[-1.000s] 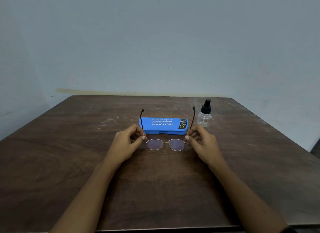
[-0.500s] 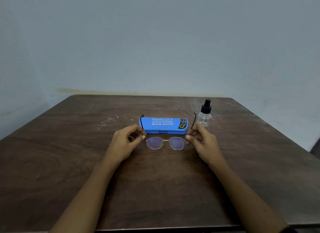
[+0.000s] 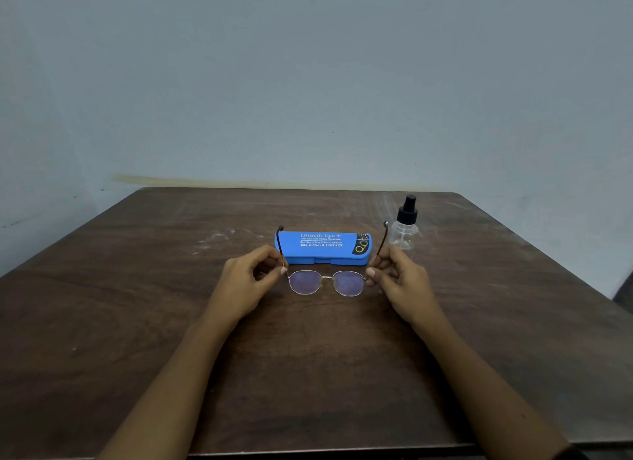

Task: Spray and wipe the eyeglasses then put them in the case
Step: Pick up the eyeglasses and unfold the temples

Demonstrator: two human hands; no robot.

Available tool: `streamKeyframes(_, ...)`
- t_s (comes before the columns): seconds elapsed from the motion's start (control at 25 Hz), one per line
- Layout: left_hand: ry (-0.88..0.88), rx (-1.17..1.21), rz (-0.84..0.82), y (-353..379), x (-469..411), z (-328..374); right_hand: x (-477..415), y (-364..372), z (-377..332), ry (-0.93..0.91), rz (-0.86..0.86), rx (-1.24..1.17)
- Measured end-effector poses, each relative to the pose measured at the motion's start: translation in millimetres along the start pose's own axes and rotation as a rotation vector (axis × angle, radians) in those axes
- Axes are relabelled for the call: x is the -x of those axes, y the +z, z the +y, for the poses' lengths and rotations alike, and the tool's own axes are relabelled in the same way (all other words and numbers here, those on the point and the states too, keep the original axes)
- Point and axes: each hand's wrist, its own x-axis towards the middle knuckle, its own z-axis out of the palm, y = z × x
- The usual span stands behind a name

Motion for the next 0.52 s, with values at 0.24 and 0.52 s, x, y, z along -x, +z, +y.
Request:
streamKeyframes(0.24, -0.008, 0.025, 0.02, 1.3, 0.6, -1.3, 0.1, 0.0, 0.3, -0.009, 0.005, -0.004)
streamKeyframes(0.52, -0.008, 0.088, 0.033, 3.8, -0.2, -2.7, 0.6, 0.5, -1.0, -0.014, 0.035, -0.088)
